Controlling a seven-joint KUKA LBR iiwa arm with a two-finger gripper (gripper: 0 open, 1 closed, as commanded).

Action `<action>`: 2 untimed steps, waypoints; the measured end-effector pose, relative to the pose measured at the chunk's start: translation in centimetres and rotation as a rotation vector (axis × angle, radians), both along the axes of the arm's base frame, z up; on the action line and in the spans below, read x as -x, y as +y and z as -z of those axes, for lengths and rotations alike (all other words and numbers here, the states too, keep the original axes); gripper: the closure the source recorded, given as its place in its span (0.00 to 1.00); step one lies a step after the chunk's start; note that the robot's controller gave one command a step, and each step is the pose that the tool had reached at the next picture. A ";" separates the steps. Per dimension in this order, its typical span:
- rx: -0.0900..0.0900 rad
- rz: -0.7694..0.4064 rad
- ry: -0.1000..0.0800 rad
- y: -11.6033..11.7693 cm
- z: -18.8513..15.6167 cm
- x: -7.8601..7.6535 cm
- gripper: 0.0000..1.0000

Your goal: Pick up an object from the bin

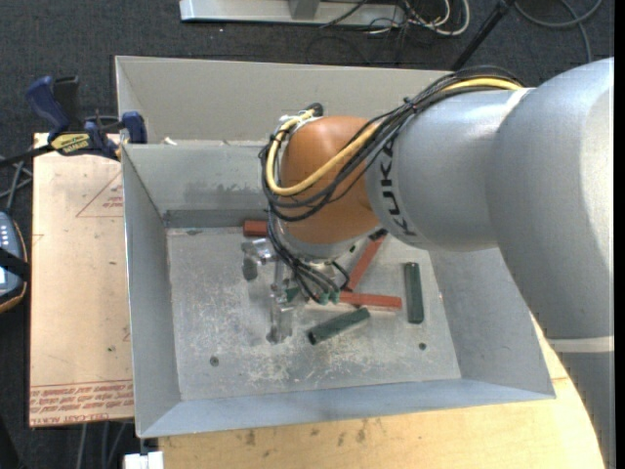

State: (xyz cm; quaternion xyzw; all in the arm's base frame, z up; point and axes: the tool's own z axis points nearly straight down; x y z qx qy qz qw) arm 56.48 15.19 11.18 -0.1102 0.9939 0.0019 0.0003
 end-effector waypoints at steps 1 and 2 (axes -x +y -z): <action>0.006 -0.112 0.000 -3.5 -1.7 0.7 0.00; 0.002 -0.200 -0.002 -6.1 -1.8 1.9 0.00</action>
Offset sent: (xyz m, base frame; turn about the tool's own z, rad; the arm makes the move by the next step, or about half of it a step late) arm -0.0269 -0.0899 0.0155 -0.2438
